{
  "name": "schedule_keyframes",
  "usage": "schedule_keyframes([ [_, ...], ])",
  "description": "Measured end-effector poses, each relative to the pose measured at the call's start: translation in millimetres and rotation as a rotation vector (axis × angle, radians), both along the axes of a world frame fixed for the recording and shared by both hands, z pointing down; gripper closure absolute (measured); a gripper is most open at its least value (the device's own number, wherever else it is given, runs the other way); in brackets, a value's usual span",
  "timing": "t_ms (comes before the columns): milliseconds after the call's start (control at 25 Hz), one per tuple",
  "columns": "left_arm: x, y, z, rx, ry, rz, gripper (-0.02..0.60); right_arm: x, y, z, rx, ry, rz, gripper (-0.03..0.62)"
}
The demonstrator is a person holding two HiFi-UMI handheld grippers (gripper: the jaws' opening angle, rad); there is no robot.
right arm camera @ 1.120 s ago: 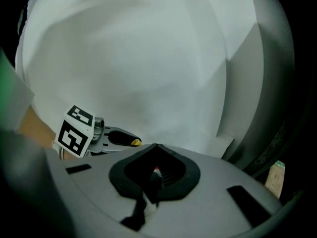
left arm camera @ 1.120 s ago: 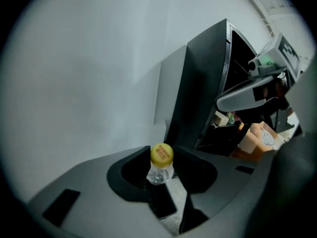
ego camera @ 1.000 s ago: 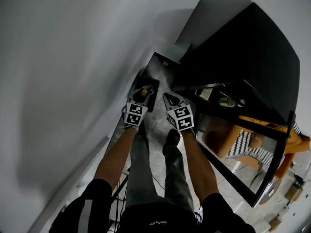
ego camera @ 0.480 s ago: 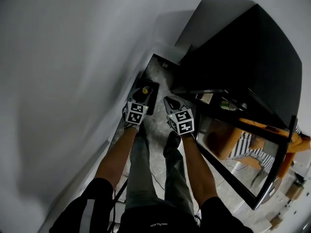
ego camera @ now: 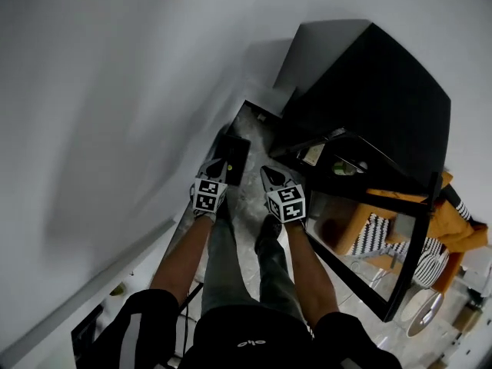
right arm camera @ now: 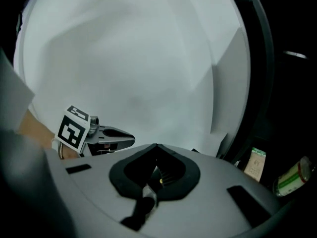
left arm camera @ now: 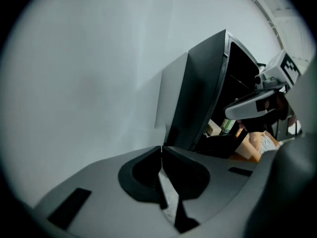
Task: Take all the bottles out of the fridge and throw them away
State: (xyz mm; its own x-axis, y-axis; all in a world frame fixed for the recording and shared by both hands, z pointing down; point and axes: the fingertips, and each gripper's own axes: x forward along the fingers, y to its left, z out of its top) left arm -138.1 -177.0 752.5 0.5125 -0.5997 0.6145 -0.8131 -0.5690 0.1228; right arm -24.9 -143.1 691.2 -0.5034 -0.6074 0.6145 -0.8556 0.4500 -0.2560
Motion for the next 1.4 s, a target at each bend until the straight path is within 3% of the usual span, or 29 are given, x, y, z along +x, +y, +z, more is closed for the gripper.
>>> schedule_keyframes([
  [480,84,75,-169,0.131,0.092,0.009,0.574,68,59,-142,0.141,-0.064,-0.016,0.585],
  [840,133,100,-256,0.252,0.134,0.010,0.575,118,81,-212,0.245,-0.085,-0.016,0.585],
  [1400,176,130,-307,0.320,0.164,0.104,0.575,155,107,-252,0.312,-0.112,0.030,0.585],
])
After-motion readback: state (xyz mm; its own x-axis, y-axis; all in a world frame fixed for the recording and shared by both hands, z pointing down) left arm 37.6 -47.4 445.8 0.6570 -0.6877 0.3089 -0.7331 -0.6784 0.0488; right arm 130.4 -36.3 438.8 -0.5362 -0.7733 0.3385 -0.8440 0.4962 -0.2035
